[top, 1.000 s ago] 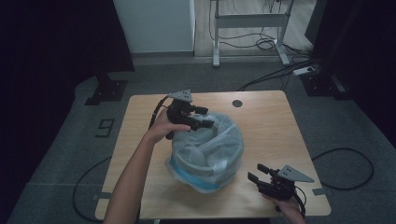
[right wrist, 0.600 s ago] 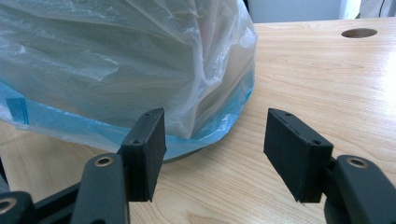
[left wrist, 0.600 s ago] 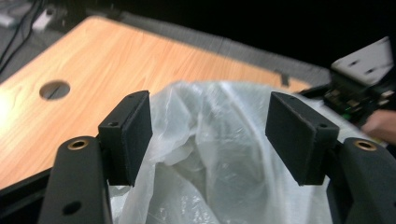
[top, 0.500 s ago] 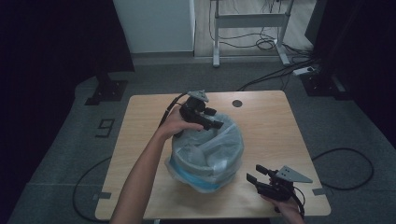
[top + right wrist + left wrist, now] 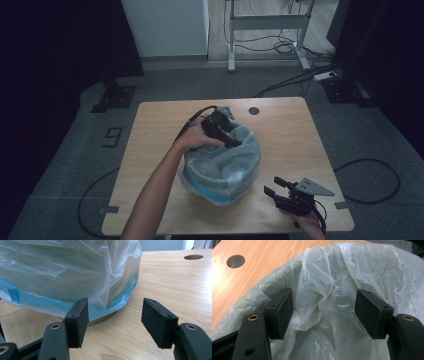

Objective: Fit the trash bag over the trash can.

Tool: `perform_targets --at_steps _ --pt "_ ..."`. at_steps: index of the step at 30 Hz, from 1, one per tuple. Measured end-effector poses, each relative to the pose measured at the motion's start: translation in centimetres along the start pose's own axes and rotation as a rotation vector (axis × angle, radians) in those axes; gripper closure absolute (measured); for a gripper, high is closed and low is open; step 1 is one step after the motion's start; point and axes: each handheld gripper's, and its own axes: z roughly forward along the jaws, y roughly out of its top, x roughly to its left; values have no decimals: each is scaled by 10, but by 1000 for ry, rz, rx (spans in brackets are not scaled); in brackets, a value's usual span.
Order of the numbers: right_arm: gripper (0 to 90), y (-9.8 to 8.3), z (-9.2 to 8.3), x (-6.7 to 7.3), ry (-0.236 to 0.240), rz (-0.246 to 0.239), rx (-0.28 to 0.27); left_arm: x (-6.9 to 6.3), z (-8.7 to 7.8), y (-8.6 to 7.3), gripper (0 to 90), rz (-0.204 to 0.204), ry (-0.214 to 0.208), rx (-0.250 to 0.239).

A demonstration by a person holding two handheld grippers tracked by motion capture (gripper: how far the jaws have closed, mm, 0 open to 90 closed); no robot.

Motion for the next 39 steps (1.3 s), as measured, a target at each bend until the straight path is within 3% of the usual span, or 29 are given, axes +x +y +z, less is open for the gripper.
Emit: perform_targets --at_steps 3,8,12,15,17,20,23,30,39 --pt "378 -1 0 0 0 0 5 -2 1 1 299 8 20 11" --pt "378 0 0 0 -1 3 0 -7 -20 3 304 13 39 -101" --pt "378 0 0 1 0 -1 3 -13 -37 3 306 15 4 -172" --pt "378 -1 1 2 -1 -10 6 -19 -41 2 304 33 -18 -174" --pt "378 -1 1 3 -1 -8 7 -23 -40 1 304 42 -36 -169" --pt "377 -1 2 4 1 -12 10 -28 -34 1 304 65 -46 -120" --pt "378 -1 3 6 3 -17 11 -33 -24 3 307 85 -31 -62" --pt "378 -1 2 5 1 -16 10 -38 -3 8 315 99 15 23" --pt "377 -1 2 4 1 -17 12 -44 9 10 312 123 23 60"
